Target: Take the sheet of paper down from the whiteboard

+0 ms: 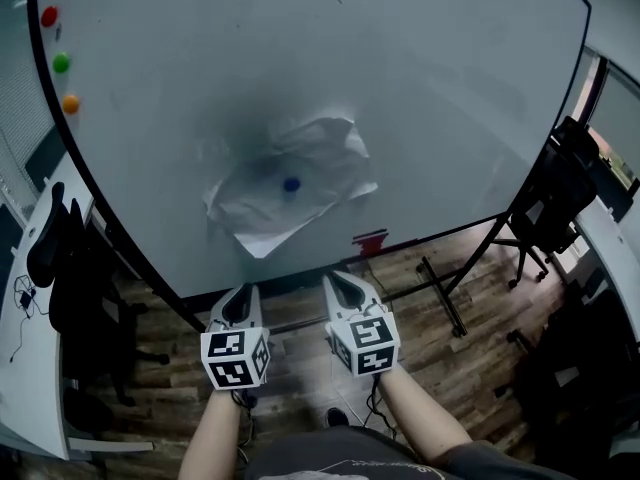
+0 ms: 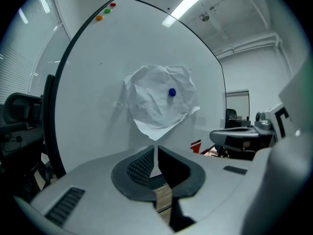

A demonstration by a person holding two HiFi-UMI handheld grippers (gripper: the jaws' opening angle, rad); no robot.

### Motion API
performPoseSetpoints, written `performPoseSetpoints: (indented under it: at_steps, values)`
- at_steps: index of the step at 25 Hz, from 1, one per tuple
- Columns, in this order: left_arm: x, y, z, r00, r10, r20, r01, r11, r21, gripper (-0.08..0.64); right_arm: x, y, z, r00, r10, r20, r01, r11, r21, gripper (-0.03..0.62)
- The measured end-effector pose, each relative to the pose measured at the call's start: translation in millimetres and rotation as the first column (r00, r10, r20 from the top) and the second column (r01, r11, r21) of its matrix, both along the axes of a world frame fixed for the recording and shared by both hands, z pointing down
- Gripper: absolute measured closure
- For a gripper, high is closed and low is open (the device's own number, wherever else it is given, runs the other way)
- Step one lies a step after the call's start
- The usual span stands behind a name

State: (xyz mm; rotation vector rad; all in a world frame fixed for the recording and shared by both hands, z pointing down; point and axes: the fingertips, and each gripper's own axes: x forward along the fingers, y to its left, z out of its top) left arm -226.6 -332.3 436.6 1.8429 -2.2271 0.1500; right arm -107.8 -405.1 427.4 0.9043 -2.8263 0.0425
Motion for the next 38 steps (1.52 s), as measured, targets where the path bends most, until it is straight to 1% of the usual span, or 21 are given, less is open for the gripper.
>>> performPoseSetpoints:
  at_steps: [4,5,6,7,10,11,14,16,21,24,25,27,29,34,38]
  values:
    - [0.4,-19.3,5.4,0.999,-0.027,-0.021,0.027,1.000,-0.007,0.541,-7.0,-14.1,-3.2,0.998,-0.062,0.001,0.062,0.998,0.014,0.569]
    - [1.1,-23.8,5.7,0.999,-0.027,-0.029,0.027,1.000,-0.004,0.525,-8.3,-17.5,-4.6,0.997,-0.075,0.001,0.075,0.997,0.019,0.569]
    - [1.9,-28.2,6.2,0.999,-0.027,-0.039,0.027,1.000,-0.002,0.463,-9.5,-20.9,-6.1,0.996,-0.087,0.001,0.087,0.996,0.024,0.569]
    - [1.8,-32.2,6.9,0.999,-0.030,-0.045,0.030,1.000,-0.003,0.420,-10.9,-24.0,-7.8,0.995,-0.098,0.002,0.098,0.995,0.029,0.569]
    - [-4.4,-43.5,8.8,0.997,-0.065,-0.038,0.065,0.998,-0.009,0.414,-16.5,-33.6,-15.0,0.992,-0.130,0.005,0.129,0.990,0.052,0.569]
    - [-6.9,-47.6,9.2,0.996,-0.075,-0.047,0.075,0.997,-0.005,0.414,-18.8,-36.5,-17.8,0.990,-0.139,0.006,0.138,0.989,0.060,0.569]
    - [-12.5,-57.6,10.7,0.990,-0.089,-0.113,0.092,0.995,0.024,0.391,-24.0,-41.2,-23.1,0.986,-0.168,0.007,0.167,0.983,0.076,0.569]
    - [-15.5,-62.3,10.3,0.985,-0.097,-0.141,0.104,0.994,0.041,0.374,-25.3,-42.4,-24.9,0.983,-0.185,0.008,0.184,0.980,0.079,0.569]
    - [-25.1,-73.2,6.2,0.979,-0.138,-0.149,0.146,0.988,0.048,0.374,-30.1,-48.8,-28.0,0.978,-0.208,0.001,0.207,0.973,0.098,0.569]
    - [-29.1,-77.3,5.5,0.973,-0.156,-0.170,0.164,0.986,0.034,0.376,-35.6,-49.0,-33.4,0.975,-0.224,0.003,0.222,0.968,0.114,0.569]
    - [-30.4,-77.9,5.6,0.972,-0.165,-0.170,0.171,0.985,0.026,0.394,-37.6,-49.3,-35.7,0.974,-0.228,0.004,0.225,0.967,0.122,0.569]
    - [-33.3,-77.9,6.8,0.969,-0.188,-0.160,0.191,0.982,0.006,0.483,-41.3,-50.5,-40.3,0.972,-0.234,0.003,0.231,0.963,0.141,0.569]
    - [-34.9,-78.3,9.0,0.967,-0.201,-0.157,0.200,0.980,-0.018,0.513,-45.0,-52.6,-44.7,0.972,-0.235,0.002,0.232,0.960,0.159,0.569]
    - [-35.3,-80.2,5.3,0.965,-0.198,-0.174,0.199,0.980,-0.011,0.543,-55.0,-57.6,-63.8,0.974,-0.227,0.015,0.219,0.953,0.208,0.568]
    - [-32.2,-81.3,3.1,0.967,-0.184,-0.178,0.187,0.982,-0.002,0.543,-64.9,-62.1,-85.0,0.979,-0.202,0.009,0.191,0.940,0.282,0.567]
